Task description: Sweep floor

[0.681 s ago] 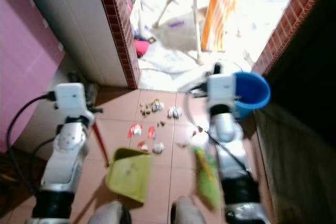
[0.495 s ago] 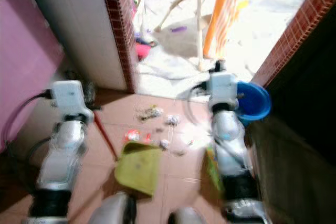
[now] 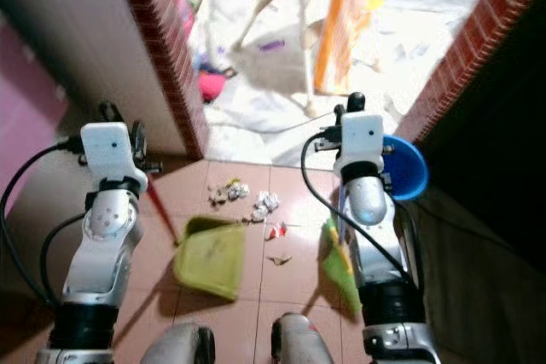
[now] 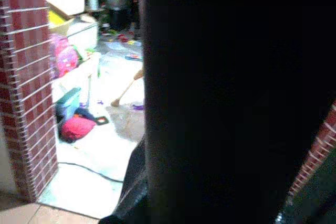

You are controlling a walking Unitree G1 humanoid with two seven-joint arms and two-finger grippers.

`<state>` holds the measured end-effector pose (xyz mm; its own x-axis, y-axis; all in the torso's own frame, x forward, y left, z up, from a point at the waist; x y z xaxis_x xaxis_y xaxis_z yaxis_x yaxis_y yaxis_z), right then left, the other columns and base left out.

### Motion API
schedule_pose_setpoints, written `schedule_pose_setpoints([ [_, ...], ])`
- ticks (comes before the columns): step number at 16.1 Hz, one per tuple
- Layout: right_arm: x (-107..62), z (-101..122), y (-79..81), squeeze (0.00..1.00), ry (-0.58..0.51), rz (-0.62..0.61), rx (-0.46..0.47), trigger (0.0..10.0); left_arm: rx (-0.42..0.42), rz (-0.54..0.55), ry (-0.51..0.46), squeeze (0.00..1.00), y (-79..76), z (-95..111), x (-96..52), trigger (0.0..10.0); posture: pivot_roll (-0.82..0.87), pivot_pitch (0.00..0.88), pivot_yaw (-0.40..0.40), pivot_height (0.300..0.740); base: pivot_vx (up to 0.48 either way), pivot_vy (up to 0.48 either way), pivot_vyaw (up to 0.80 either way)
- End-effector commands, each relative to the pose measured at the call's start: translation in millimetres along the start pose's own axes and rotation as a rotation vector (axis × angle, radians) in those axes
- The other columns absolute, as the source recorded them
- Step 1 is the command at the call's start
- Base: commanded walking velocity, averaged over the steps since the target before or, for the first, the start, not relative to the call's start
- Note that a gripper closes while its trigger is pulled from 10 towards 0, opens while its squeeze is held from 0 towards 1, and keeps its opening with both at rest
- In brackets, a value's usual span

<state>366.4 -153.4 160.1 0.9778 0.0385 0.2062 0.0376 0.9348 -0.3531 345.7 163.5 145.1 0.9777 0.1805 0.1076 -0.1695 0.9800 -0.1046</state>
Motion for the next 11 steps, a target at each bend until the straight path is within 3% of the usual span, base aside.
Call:
schedule_pose_setpoints([
  [1, 1.7, 5.3, 1.4, 0.00, -0.017, -0.002, 0.017, 10.0, 0.046, 0.047, -0.030, 0.00, 13.9, 4.1, 0.7, 10.0, -0.05, 0.153, 0.004, 0.740, 0.000, 0.000, 0.00],
  [3, 2.8, 4.5, 1.0, 0.00, -0.015, -0.002, 0.020, 10.0, 0.035, 0.062, -0.003, 0.00, 14.8, -5.4, 3.9, 10.0, -0.05, 0.153, -0.003, 0.740, 0.000, 0.000, 0.00],
  [9, 0.7, 6.5, -4.9, 0.00, -0.015, -0.007, 0.005, 10.0, 0.004, 0.031, 0.031, 0.00, -7.1, -24.8, 9.8, 10.0, -0.10, 0.176, -0.013, 0.740, 0.000, 0.000, 0.00],
  [11, 1.0, 6.3, -10.8, 0.00, -0.010, -0.014, -0.006, 10.0, 0.047, 0.034, 0.041, 0.00, -14.6, -39.1, 15.3, 10.0, -0.13, 0.181, -0.001, 0.740, 0.000, 0.000, 0.00],
])
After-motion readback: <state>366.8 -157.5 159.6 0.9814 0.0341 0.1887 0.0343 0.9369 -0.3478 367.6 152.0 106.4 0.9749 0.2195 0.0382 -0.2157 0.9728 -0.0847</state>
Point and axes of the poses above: a point about 5 cm out from each wrist's last joint towards the gripper, its own x axis pointing out of the wrist towards the gripper, its own z axis along the axis of the wrist's last joint, y = z × x, the point moved 5 cm from there along x, pointing out of the wrist towards the gripper, and after that the axes turned 10 degrees about -x, right-handed, at the moved point
